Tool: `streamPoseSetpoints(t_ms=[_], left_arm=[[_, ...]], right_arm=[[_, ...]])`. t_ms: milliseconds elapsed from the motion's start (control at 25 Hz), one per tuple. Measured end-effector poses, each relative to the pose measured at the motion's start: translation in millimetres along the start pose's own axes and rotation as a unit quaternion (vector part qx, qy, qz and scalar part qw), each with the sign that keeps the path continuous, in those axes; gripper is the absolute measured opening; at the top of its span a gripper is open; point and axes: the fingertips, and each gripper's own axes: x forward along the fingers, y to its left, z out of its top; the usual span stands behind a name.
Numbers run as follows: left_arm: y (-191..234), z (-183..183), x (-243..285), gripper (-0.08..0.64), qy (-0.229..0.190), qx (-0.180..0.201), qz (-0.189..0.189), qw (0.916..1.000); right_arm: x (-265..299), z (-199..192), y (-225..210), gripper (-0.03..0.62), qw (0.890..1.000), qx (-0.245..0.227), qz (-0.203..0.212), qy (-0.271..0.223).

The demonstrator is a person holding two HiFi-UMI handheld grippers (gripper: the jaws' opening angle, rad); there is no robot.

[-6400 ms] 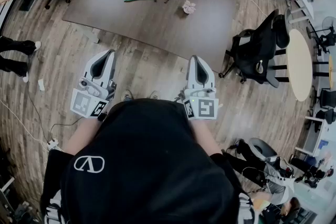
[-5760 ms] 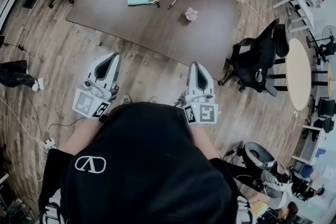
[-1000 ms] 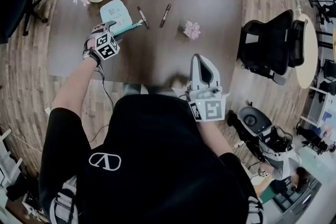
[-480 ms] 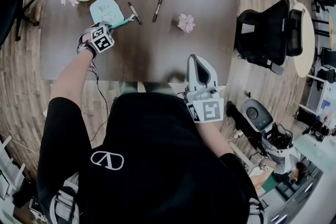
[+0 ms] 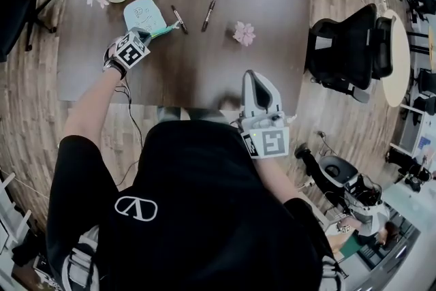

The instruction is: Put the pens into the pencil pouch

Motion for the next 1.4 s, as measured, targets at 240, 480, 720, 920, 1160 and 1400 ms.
streamPoseSetpoints(t_ms=[240, 480, 720, 920, 1160, 1400], left_arm=[[-8, 53, -72, 0.015, -0.135, -0.185, -0.018, 0.9733], [-36, 103, -134, 0.015, -0.263, -0.333, -0.072, 0.9028], [-50, 134, -188, 0.015, -0.358, -0.43, -0.072, 0.8259], [-52, 144, -223, 0.015, -0.417, -0.485, -0.039, 0.7679], [-50, 146, -237, 0.015, -0.439, -0.501, -0.026, 0.7453], [-52, 147, -242, 0.015, -0.447, -0.505, -0.029, 0.738]], right_arm=[[9, 7, 0, -0.002, 1.0, 0.008, 0.009, -0.02], [14, 12, -3, -0.002, 0.999, 0.014, 0.012, -0.033], [14, 13, -5, -0.002, 0.999, 0.018, 0.011, -0.039], [14, 11, -9, -0.002, 0.999, 0.02, 0.008, -0.041], [21, 11, -7, -0.002, 0.999, 0.021, 0.015, -0.041], [28, 28, -15, 0.375, 0.998, -0.01, -0.017, -0.067]])
